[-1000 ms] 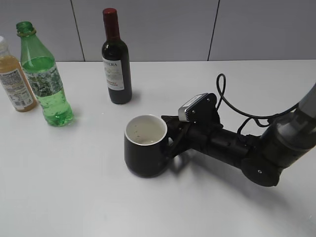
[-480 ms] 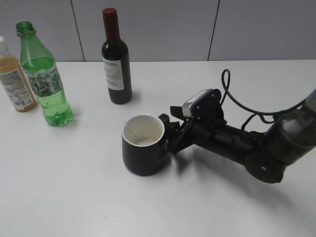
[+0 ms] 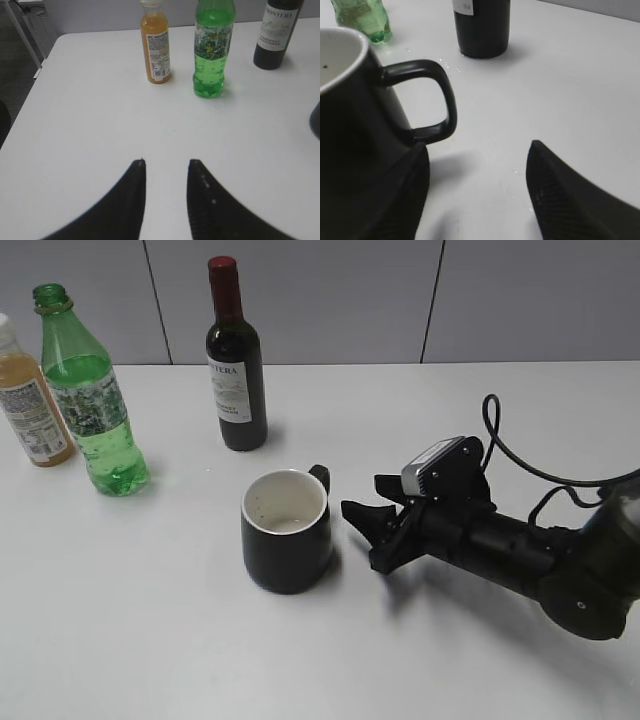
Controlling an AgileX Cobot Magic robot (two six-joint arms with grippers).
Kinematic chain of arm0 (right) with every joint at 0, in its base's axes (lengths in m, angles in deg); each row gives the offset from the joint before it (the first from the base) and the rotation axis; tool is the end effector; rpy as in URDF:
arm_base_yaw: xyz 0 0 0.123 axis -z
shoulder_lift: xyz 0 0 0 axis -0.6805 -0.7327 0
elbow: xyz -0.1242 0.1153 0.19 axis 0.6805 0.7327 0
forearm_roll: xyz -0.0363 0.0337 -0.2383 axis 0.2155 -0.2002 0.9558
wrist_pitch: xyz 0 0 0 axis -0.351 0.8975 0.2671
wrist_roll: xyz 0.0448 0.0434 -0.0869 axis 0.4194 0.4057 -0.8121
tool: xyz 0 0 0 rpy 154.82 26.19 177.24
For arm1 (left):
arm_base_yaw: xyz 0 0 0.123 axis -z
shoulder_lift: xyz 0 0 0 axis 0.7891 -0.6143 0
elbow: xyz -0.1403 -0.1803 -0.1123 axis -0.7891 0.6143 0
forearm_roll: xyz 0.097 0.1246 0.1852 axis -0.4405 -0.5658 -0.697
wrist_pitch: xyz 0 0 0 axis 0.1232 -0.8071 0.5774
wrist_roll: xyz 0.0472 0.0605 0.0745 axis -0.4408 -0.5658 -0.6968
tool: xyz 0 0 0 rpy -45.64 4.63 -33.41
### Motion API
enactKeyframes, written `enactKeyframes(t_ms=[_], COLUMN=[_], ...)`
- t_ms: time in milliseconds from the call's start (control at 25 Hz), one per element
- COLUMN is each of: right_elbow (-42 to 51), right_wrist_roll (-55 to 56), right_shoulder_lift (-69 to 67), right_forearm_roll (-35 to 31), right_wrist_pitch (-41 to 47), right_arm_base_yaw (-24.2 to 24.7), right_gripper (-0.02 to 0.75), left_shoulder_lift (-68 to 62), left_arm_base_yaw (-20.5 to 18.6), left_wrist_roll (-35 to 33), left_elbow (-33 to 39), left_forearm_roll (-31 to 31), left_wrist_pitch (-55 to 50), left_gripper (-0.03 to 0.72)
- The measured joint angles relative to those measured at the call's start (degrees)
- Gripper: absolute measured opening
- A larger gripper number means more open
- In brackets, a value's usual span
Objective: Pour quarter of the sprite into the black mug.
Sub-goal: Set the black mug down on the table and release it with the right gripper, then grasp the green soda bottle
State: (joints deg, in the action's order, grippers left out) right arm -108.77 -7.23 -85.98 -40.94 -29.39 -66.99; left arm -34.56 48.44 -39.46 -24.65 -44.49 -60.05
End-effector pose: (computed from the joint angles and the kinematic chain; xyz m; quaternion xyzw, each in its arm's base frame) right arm 0.2742 0.1677 0.0378 -0.2962 0.7388 0.2636 0.5449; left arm 0.0321 -0.0128 0.2698 0.0463 0.8431 -0.0183 0.5354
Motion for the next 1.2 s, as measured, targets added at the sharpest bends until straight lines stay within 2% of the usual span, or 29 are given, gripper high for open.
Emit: enactKeyframes(t_ms=[280, 520, 720, 960, 1080, 1200], right_elbow=[5.04, 6.24, 6.17, 2.57, -1.21, -7.73], right_wrist_roll=[-0.91, -0.07, -4.18, -5.68, -5.84, -6.39], right_shoulder_lift=[5.73, 14.67, 18.86, 18.99, 19.91, 21.21], right_forearm_roll=[-1.22, -10.61, -17.29, -28.21, -29.85, -30.16], right_wrist_pitch=[0.0, 0.0, 5.43, 18.74, 31.02, 47.08], right_arm_base_yaw=[3.33, 4.15, 4.15, 4.2, 4.21, 4.52], right_gripper=[0.468, 0.467, 0.467, 0.467, 0.467, 0.467], left_shoulder_lift=[0.0, 0.0, 0.0, 0.0, 0.0, 0.0], left_arm_base_yaw=[0.0, 0.0, 0.0, 0.0, 0.0, 0.0], left_wrist_roll=[0.0, 0.0, 0.0, 0.0, 0.0, 0.0], left_elbow=[0.0, 0.0, 0.0, 0.0, 0.0, 0.0], left_forearm_roll=[0.0, 0.0, 0.0, 0.01, 0.01, 0.01], left_wrist_pitch=[0.0, 0.0, 0.0, 0.0, 0.0, 0.0], left_gripper=[0.228, 0.232, 0.235, 0.237, 0.237, 0.237])
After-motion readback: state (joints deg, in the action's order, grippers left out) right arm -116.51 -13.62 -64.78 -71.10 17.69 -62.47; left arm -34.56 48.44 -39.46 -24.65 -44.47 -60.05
